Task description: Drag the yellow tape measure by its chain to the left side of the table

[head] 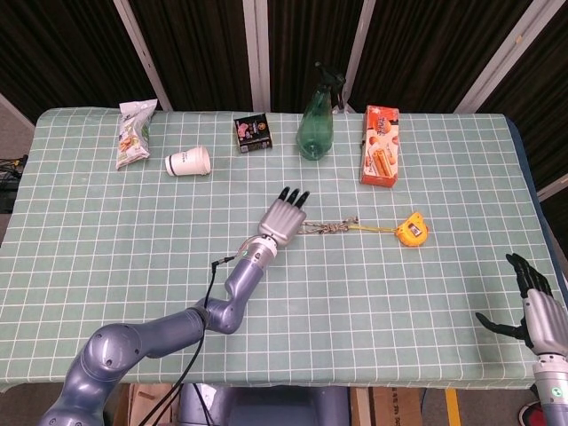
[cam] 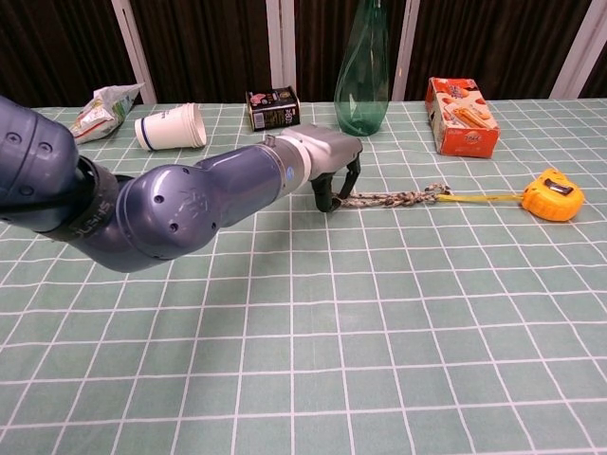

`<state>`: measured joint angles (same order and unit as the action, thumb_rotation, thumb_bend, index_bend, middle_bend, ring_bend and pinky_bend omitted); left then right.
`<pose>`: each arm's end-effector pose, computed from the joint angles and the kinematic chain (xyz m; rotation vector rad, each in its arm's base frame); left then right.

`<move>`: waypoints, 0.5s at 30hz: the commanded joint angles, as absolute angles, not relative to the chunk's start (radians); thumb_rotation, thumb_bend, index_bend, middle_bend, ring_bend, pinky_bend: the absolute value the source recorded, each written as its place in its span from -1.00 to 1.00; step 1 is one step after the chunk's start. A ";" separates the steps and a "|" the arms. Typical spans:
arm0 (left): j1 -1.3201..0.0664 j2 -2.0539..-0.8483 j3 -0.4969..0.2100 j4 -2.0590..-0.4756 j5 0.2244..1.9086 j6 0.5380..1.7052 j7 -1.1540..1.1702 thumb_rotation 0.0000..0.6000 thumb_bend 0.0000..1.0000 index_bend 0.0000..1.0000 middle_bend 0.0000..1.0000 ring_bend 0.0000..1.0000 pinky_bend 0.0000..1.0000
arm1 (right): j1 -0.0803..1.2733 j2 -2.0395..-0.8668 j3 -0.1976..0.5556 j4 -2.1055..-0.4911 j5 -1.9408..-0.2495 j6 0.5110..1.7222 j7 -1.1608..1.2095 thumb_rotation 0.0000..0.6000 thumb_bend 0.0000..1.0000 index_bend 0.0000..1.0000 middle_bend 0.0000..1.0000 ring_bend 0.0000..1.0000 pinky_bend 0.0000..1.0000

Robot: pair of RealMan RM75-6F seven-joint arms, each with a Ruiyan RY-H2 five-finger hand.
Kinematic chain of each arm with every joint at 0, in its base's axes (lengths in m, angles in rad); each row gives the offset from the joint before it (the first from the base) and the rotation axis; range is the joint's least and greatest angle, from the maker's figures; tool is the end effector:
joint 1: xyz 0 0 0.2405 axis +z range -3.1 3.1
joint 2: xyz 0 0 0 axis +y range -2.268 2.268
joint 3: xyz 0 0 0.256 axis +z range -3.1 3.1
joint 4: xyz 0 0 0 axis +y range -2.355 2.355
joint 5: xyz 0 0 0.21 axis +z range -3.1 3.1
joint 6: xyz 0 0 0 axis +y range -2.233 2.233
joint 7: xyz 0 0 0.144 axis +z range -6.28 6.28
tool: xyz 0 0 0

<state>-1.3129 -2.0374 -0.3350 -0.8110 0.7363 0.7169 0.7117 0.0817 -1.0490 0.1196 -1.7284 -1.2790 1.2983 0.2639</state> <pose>0.0136 0.4191 -0.1316 -2.0220 -0.6215 -0.7577 -0.3247 -0.1891 0.1652 1.1104 -1.3146 0.9815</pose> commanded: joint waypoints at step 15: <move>-1.109 -1.748 -0.260 -1.260 0.915 0.966 0.636 1.00 0.12 0.15 -1.00 -1.00 -1.00 | 0.077 -1.051 0.115 -1.732 -1.292 1.312 0.253 1.00 -0.63 -1.00 -1.00 -1.00 -1.00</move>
<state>-1.1444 -1.7876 -0.2786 -1.2152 0.8925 0.9325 0.6469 0.0766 -1.0505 0.1152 -1.7318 -1.2919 1.3116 0.2531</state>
